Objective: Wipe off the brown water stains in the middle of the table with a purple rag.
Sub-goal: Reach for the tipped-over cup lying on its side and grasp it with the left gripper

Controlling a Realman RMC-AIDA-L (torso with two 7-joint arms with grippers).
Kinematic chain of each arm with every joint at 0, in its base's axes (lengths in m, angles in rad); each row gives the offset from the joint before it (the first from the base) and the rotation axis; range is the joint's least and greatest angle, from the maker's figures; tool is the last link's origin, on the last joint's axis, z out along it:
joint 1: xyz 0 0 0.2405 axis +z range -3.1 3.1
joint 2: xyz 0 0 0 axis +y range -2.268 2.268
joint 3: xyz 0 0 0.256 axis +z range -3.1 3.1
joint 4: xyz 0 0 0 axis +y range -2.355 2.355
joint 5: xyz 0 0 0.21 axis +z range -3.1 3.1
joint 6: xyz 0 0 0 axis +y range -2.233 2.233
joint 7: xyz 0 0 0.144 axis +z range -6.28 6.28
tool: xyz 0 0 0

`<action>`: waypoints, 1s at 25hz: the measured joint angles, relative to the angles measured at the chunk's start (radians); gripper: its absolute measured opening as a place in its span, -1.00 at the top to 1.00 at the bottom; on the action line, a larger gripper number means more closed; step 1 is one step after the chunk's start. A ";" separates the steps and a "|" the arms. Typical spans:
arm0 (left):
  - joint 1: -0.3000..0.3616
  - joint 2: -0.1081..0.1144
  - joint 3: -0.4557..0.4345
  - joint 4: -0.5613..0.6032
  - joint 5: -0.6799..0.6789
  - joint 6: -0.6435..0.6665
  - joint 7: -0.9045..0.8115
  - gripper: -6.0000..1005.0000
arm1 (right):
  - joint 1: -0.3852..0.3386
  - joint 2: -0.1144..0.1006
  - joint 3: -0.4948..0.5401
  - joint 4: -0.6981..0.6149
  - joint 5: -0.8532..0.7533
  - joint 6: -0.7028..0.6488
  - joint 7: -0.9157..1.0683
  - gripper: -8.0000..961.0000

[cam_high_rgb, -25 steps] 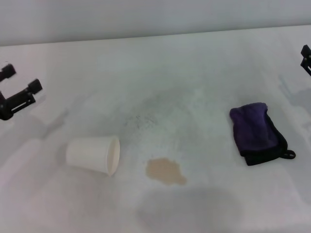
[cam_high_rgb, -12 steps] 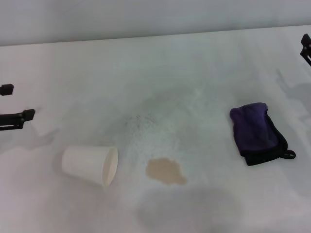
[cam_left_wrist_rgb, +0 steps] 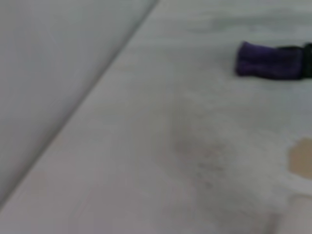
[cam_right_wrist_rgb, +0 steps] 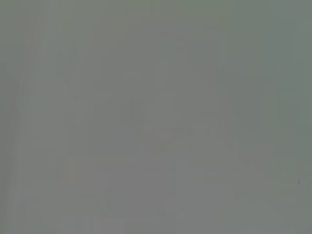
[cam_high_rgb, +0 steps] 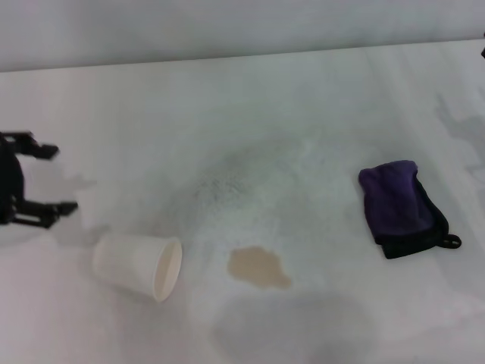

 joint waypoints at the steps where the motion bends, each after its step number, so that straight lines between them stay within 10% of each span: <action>1: -0.005 -0.005 0.015 -0.001 0.016 0.007 0.014 -0.72 | 0.003 0.001 0.003 0.002 0.000 -0.001 0.000 -0.75; 9: -0.005 -0.037 0.163 0.041 0.101 0.015 0.082 -0.72 | 0.007 0.005 0.006 0.007 0.000 0.001 -0.001 -0.75; 25: -0.057 -0.112 0.168 -0.134 0.168 -0.036 0.266 -0.72 | 0.010 0.009 0.007 0.040 0.000 0.017 0.010 -0.75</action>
